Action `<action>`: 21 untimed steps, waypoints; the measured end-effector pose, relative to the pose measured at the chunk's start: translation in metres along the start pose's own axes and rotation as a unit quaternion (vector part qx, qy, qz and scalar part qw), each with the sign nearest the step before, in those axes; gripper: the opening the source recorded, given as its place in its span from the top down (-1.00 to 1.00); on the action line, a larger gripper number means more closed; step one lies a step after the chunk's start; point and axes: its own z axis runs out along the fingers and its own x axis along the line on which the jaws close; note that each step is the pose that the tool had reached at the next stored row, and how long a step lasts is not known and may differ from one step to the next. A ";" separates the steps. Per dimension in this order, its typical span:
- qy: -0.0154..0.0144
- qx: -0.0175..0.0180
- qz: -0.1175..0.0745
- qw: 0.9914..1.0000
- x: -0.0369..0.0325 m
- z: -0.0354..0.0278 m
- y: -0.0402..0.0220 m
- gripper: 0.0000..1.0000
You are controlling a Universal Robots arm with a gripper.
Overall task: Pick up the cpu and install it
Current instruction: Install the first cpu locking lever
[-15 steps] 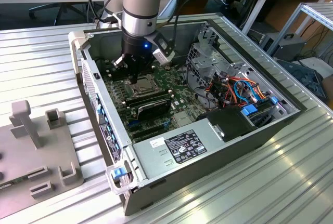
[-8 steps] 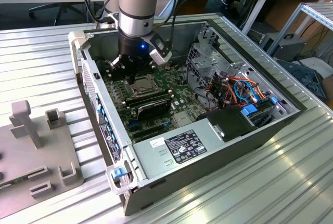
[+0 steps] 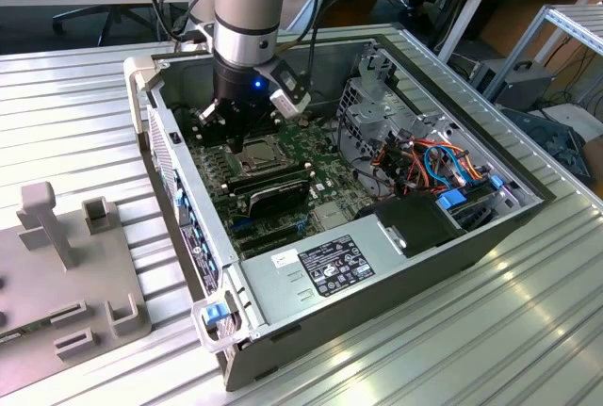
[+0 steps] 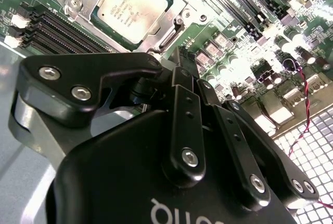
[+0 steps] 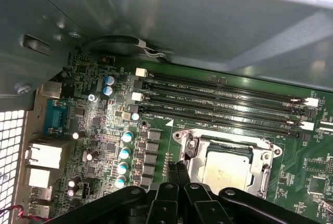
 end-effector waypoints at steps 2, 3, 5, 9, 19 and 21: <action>0.000 0.000 0.000 1.000 -0.0001 -0.0011 0.0000 0.79; 0.000 0.000 0.000 1.000 -0.0001 -0.0019 0.0001 0.79; 0.000 0.000 0.000 1.000 -0.0001 -0.0036 0.0001 0.79; 0.000 0.000 0.000 1.000 -0.0002 -0.0082 0.0001 0.79; 0.000 0.000 0.000 1.000 -0.0002 -0.0107 0.0001 0.79; 0.000 0.000 0.000 1.000 -0.0003 -0.0107 0.0001 0.79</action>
